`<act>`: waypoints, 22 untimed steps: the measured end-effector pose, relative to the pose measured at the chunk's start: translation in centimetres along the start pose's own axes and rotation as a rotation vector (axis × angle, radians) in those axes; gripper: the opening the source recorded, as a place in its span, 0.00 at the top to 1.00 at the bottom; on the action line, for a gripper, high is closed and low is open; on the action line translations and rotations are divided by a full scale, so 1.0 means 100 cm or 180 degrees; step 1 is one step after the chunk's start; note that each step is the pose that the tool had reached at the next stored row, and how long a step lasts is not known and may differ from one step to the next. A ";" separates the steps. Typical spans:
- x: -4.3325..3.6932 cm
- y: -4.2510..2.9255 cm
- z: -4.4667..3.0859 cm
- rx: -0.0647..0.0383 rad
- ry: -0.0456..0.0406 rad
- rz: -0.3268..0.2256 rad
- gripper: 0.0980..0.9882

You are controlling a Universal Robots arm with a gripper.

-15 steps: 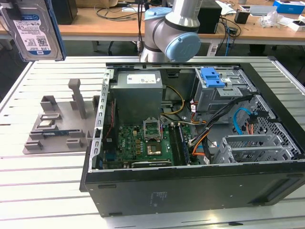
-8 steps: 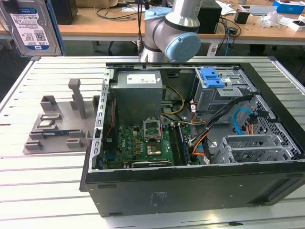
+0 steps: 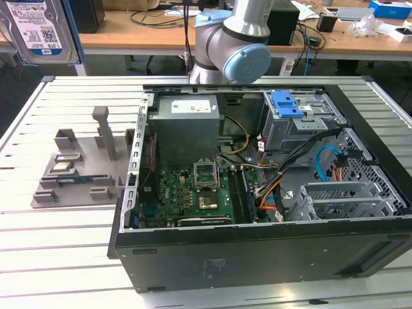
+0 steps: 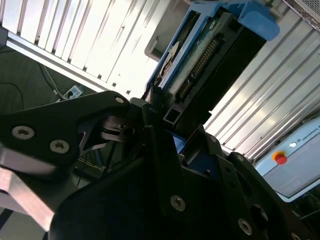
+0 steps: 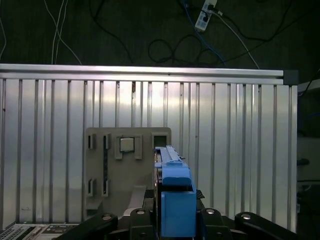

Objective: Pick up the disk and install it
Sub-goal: 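Pick up the disk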

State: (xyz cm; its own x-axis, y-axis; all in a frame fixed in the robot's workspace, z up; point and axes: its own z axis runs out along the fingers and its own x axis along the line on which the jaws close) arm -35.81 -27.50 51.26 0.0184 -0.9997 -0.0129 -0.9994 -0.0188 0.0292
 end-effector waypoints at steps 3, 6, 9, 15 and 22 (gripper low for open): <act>-0.0002 0.0002 -0.0069 0.0000 0.0000 0.0000 0.70; -0.0003 0.0004 -0.0136 0.0000 0.0000 0.0000 0.70; -0.0003 0.0003 -0.0146 0.0000 0.0000 0.0000 0.70; -0.0002 -0.0035 -0.0147 -0.0001 0.0000 0.0000 0.70; 0.0005 -0.0396 -0.0158 -0.0003 0.0000 0.0000 0.70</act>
State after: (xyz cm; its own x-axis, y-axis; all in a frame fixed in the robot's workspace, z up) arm -31.81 -27.49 52.73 0.0184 -0.9997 -0.0129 -0.9994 -0.0188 0.0300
